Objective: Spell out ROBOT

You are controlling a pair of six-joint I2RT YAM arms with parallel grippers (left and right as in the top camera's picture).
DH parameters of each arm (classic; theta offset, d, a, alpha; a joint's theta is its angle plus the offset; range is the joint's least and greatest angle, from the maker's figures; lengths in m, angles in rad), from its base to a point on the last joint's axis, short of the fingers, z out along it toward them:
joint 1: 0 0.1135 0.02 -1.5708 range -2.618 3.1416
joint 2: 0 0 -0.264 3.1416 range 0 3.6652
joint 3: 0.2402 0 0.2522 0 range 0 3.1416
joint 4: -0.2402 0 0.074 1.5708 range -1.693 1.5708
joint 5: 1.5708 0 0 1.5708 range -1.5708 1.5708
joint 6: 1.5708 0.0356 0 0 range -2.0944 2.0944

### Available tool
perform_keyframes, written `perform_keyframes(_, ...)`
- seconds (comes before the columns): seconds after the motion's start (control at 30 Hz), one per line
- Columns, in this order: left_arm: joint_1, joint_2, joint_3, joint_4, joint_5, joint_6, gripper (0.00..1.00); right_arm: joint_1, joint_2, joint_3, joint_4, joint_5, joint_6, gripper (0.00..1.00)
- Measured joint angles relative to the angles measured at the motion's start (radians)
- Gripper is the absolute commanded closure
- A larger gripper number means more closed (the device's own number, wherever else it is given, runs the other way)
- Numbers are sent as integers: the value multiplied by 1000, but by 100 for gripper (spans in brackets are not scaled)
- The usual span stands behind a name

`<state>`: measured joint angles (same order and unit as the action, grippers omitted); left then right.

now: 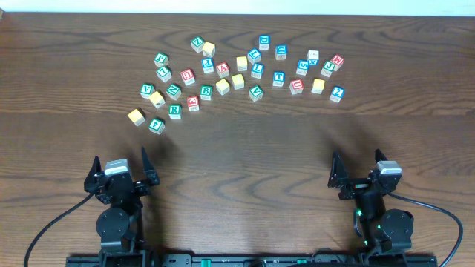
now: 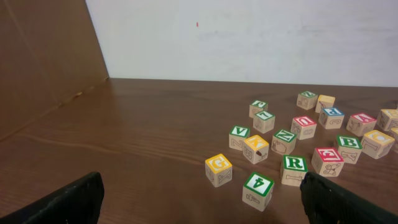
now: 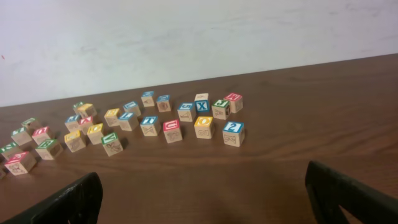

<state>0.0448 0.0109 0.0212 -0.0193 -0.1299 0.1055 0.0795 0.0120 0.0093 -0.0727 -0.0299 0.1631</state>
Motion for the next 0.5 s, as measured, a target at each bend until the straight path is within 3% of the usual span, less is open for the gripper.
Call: perform_keyframes(0.5, 0, 0, 0, 0, 0, 0, 1, 0, 0, 0, 0, 0, 0, 1)
